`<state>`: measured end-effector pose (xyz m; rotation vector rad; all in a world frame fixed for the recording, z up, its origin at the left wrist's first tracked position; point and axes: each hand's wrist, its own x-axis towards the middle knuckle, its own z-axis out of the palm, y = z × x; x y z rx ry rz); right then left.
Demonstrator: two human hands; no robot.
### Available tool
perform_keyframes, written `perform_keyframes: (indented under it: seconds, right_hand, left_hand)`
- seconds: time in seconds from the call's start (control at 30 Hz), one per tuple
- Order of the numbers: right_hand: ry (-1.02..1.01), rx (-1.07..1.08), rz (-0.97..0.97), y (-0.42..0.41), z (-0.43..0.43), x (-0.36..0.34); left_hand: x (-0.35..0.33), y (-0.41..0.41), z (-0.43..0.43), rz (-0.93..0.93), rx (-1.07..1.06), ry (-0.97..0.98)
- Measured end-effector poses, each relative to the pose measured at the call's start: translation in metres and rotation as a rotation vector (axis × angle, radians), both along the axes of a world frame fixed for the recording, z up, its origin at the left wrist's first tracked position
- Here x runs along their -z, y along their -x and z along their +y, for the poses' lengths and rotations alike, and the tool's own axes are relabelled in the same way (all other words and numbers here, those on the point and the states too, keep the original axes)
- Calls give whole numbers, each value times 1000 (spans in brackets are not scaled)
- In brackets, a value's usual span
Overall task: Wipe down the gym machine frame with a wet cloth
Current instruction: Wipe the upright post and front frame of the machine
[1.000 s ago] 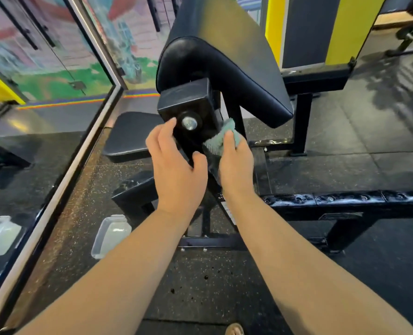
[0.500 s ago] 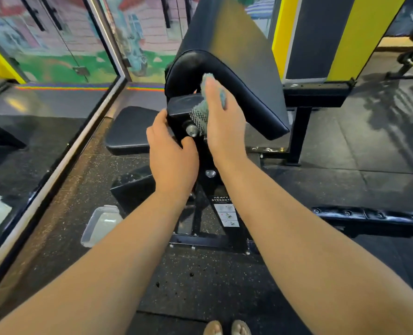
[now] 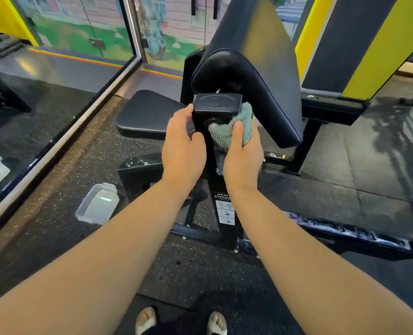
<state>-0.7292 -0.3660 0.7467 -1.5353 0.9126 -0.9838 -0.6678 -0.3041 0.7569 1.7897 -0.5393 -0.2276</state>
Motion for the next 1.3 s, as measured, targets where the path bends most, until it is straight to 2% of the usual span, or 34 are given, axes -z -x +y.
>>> perform_keyframes:
  seconds: [0.1,0.13,0.2,0.27,0.43,0.57,0.7,0.8,0.97,1.1,1.3]
  right_hand:
    - [-157,122,-17,-10,0,-3]
    - [-150,164,-45,-16,-1,-10]
    - [-9,221,-31,-26,2,-22]
    - [116,236,14,-28,11,-22]
    - [183,287,-48,-40,66,-22]
    - [-9,96,-8,-102,132,-15]
    - [-375,17,69,-177,173,39]
    - [-601,-162,172,-230,201,83]
    - [-614,-405,450,-303,225,154]
    - [-676,-612,687,-370,237,218]
    - [-657,-795,789,-474,245,287]
  left_hand:
    - [0,-8,5,11,62,27]
    - [0,-9,6,9,84,36]
    - [1,-15,9,49,157,76]
    - [-3,-24,15,181,263,145]
    - [-20,-64,47,685,475,181]
    - [6,-117,97,833,565,125]
    - [57,-189,162,932,467,-30]
    - [103,-238,210,992,367,-136]
    - [172,-301,262,1115,136,-70]
    - [219,-358,290,1103,-48,-179]
    - [302,-453,310,1027,-282,-353]
